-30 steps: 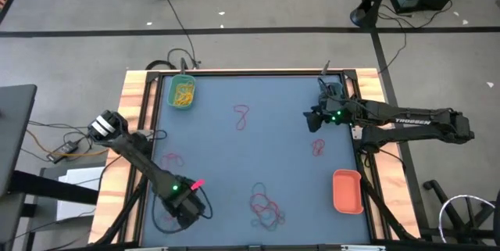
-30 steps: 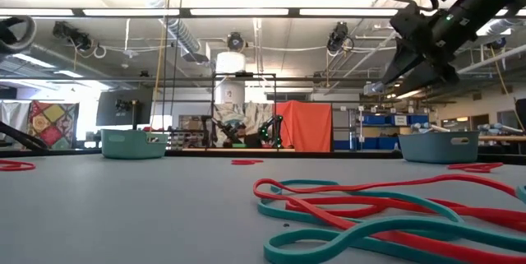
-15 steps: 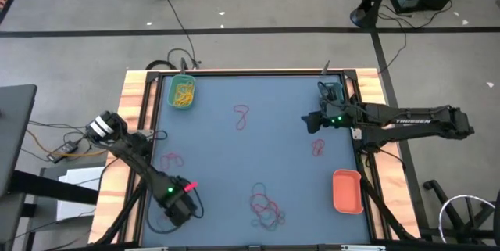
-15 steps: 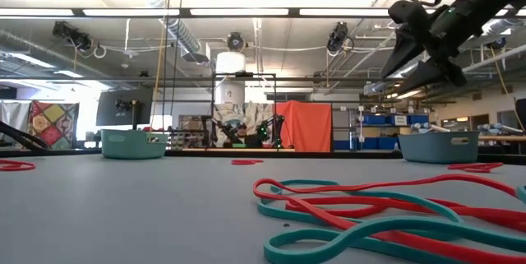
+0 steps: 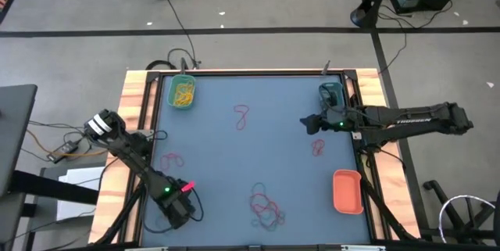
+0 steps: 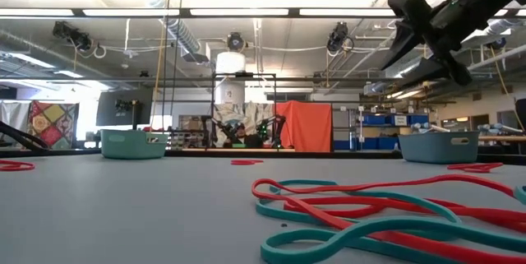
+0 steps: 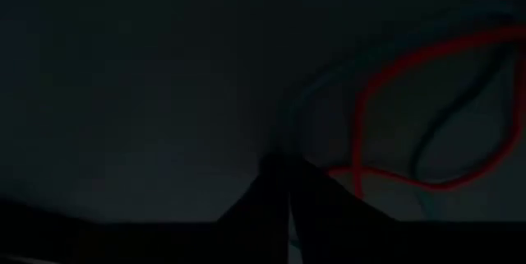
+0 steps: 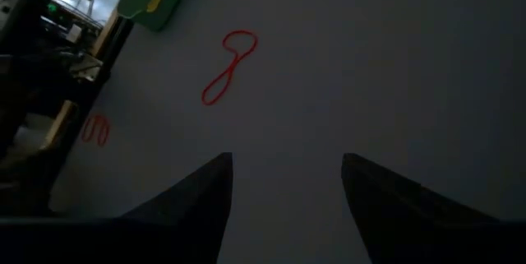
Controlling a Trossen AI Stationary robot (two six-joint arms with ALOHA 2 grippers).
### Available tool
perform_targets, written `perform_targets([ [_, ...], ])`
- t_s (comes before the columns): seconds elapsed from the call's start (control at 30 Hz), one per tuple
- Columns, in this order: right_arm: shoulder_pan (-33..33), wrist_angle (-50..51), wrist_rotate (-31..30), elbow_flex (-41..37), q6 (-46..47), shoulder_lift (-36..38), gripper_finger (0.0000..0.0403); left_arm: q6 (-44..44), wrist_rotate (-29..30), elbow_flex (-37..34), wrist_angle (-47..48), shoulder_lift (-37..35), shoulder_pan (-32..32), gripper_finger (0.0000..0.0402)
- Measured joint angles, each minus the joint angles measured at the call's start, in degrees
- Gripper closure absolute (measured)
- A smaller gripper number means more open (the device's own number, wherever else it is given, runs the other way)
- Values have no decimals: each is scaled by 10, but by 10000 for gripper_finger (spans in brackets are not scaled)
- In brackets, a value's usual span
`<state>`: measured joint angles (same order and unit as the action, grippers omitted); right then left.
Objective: Sort rubber bands into baskets
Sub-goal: Put the blue rubber band into the blue bin
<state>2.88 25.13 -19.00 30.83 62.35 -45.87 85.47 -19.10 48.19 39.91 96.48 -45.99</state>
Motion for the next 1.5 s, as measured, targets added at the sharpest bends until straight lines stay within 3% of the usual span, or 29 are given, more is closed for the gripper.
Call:
perform_targets([
  [0.17, -15, -33, 9, 0, -2, 0, 163, -21, 44, 39, 56, 3, 0, 397],
  [0.33, -18, -103, 71, 0, -26, -12, 163, -100, 109, 102, 159, 0, 22, 399],
  [0.47, -18, -175, 128, 0, -40, -50, 163, -178, 137, 141, 207, -26, 63, 400],
  [0.63, -30, -278, 156, 0, -40, -128, 163, -262, 184, 187, 216, -76, 128, 400],
  [0.8, -61, -430, 162, 0, -40, -220, 163, -355, 239, 242, 207, -104, 192, 400],
  [1.03, -88, -667, 161, 11, -50, -342, 163, -484, 253, 285, 116, -110, 265, 399],
  [1.27, -109, -683, 191, 96, -124, -425, 163, -527, 250, 286, 18, -108, 314, 399],
  [1.5, -116, -674, 191, 165, -156, -476, 163, -544, 249, 286, -13, -108, 338, 399],
])
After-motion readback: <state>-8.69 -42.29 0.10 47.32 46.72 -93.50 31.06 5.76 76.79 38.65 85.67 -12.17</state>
